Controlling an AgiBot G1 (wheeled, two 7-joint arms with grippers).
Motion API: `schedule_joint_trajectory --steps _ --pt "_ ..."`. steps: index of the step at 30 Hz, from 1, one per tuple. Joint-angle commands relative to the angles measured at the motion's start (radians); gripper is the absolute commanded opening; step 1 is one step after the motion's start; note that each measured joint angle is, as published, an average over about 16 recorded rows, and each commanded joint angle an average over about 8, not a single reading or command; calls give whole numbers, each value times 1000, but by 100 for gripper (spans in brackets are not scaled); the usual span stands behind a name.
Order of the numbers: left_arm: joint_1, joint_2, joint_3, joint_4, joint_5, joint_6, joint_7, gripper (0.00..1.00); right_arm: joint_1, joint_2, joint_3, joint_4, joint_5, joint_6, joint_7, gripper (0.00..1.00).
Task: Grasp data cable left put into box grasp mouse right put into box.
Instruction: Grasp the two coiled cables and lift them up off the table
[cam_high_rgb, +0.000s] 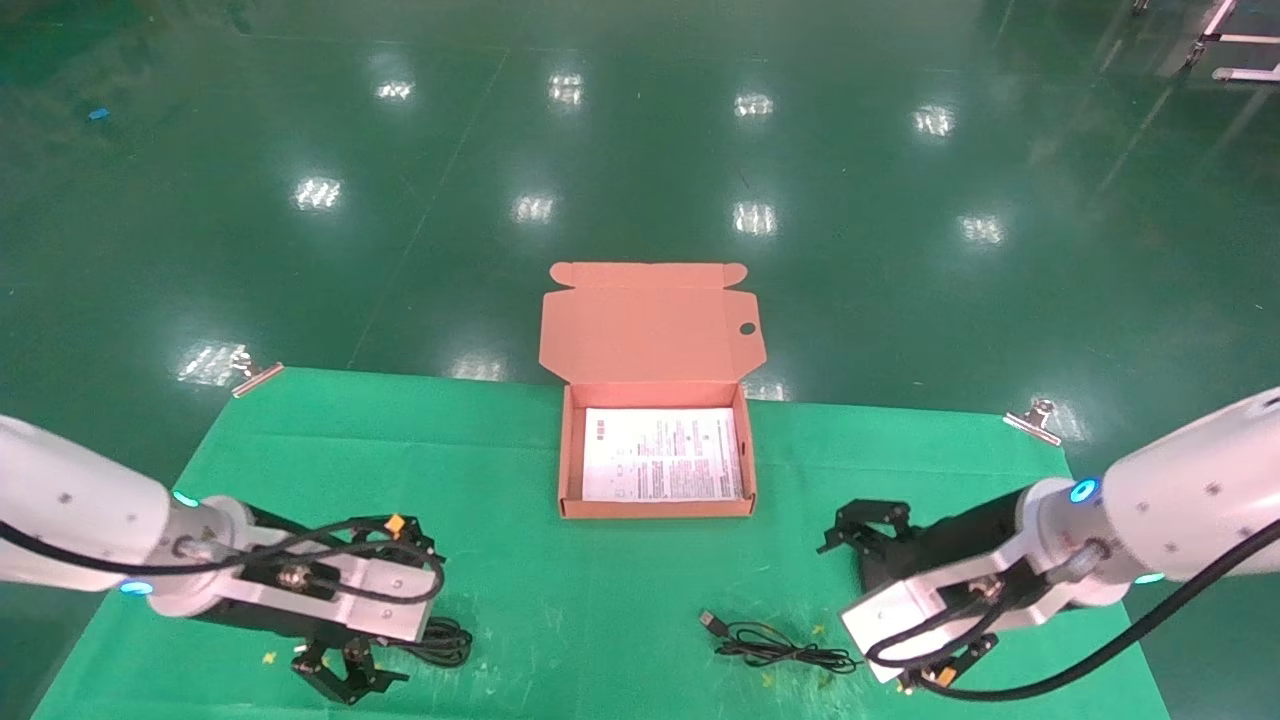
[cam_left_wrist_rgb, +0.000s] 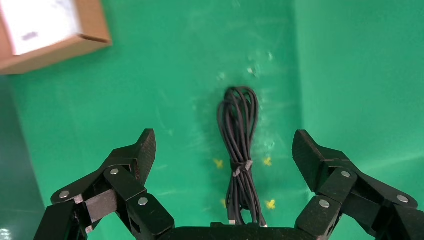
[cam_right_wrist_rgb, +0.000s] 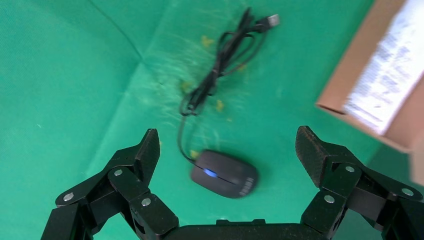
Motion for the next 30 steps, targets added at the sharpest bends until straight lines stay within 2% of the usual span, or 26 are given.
schedule_joint_trajectory --steps 1,7,12,21,30 --pt "9 14 19 -4 54 -29 6 100 -12 -14 -21 -1 -45 19 0 100" --pt "44 51 63 21 177 -97 0 100 -76 -32 -50 -24 -114 76 24 100" --pt "64 80 77 94 224 -141 -15 100 -126 -45 -55 -73 -129 128 43 100" --pt "61 141 64 316 210 -208 -2 100 -174 -103 -38 -255 -99 216 72 100" --pt "42 191 54 518 197 -267 56 100 -182 -175 -40 -436 -100 286 20 100"
